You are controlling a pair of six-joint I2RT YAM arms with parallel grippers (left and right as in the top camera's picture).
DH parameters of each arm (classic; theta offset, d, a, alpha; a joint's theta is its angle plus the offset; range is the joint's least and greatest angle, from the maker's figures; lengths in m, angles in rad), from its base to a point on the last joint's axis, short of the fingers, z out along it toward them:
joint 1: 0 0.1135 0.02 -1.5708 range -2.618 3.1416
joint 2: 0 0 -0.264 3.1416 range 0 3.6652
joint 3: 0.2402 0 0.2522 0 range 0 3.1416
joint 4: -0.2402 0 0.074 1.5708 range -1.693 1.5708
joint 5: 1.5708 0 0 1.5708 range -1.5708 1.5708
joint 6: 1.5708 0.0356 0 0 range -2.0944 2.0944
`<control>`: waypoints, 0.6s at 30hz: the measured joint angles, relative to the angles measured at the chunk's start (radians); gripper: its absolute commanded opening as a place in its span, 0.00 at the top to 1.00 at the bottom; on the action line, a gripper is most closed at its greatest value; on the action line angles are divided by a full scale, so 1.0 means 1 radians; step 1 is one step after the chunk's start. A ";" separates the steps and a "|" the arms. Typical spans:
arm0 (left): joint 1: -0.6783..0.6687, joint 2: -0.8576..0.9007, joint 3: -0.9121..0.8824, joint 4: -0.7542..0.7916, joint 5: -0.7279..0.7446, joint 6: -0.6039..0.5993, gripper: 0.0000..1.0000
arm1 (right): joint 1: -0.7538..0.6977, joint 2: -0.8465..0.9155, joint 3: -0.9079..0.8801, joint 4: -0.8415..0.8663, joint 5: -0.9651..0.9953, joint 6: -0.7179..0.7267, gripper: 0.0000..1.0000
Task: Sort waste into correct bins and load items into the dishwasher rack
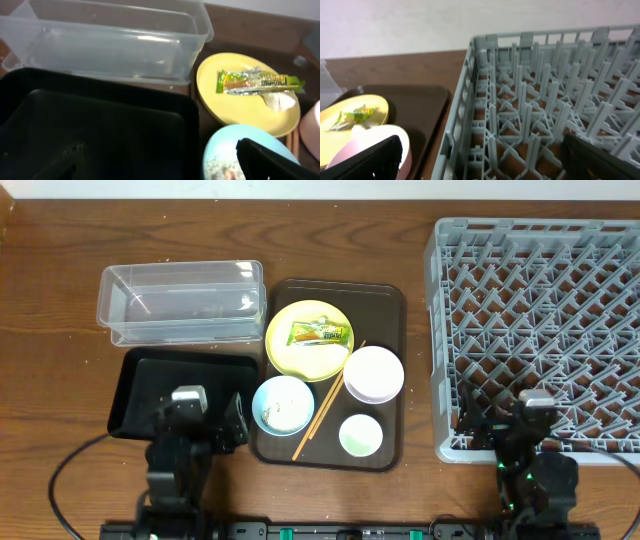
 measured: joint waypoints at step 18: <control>0.000 0.673 0.658 -0.544 0.069 0.000 0.03 | 0.000 0.568 0.521 -0.459 0.003 0.000 0.01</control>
